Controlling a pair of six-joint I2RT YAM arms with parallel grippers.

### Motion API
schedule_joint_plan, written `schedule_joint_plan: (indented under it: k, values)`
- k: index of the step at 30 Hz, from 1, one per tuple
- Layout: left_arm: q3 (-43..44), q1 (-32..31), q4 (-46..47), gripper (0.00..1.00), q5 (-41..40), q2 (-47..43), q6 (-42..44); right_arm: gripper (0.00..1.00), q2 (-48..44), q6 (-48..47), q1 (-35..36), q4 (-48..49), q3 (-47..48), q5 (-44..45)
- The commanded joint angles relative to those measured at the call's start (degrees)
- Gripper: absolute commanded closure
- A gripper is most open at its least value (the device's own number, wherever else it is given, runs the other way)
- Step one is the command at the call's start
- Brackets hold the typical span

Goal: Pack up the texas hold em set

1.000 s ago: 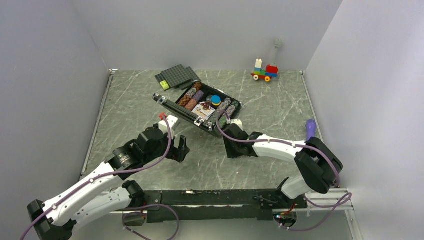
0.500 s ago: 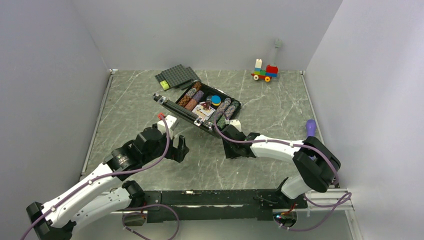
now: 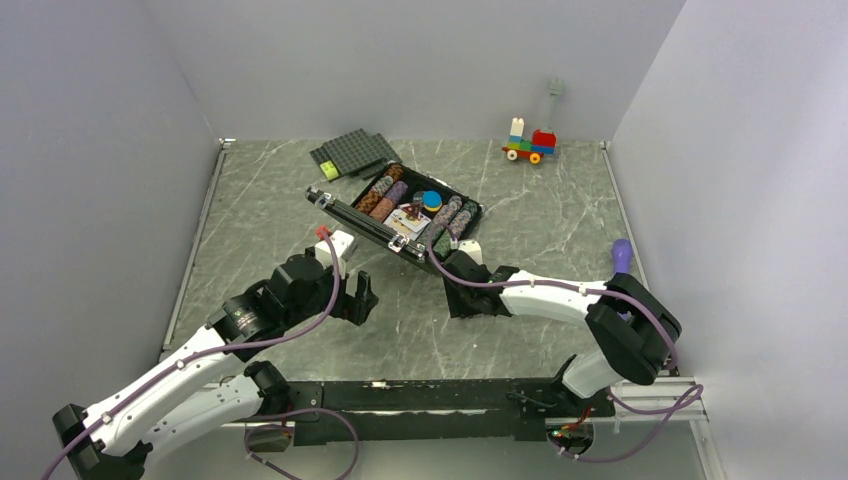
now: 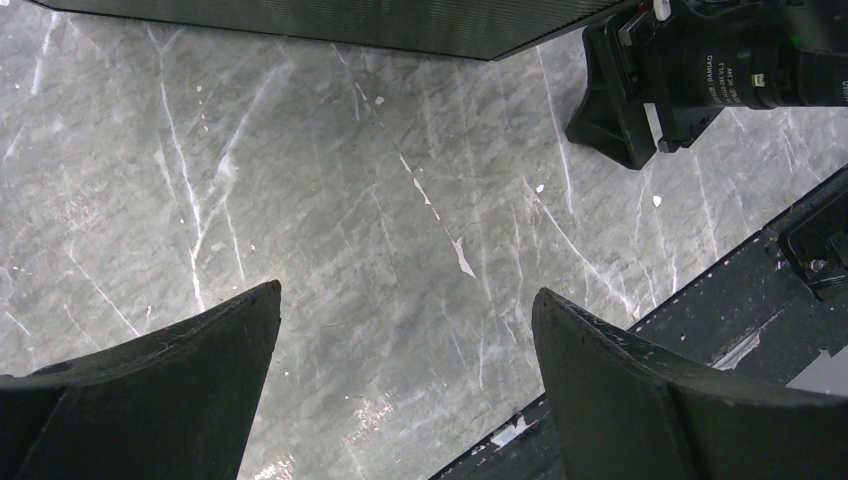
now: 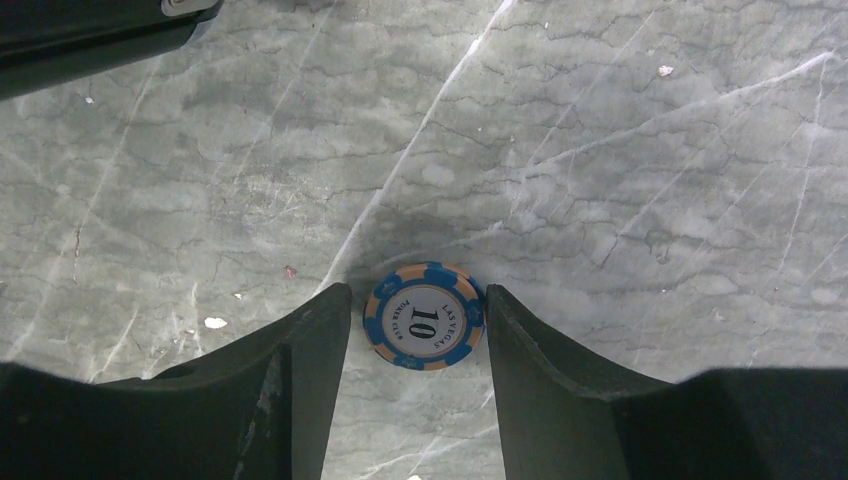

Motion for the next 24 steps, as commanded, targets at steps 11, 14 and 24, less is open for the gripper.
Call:
schedule_joint_plan:
  k: [11, 14, 24]
  values:
    - [0.6, 0.2, 0.9, 0.01, 1.6, -1.1, -0.3, 0.46, 2.7, 3.4, 1.5, -9.6, -2.8, -3.4]
    - [0.4, 0.2, 1.1, 0.00, 1.7, -1.1, -0.6, 0.49, 3.1, 3.7, 1.5, -9.6, -2.8, -3.5]
    - [-3.5, 0.2, 5.1, 0.01, 5.5, -0.8, -4.6, 0.63, 2.0, 4.2, 1.7, -8.0, -4.3, -4.8]
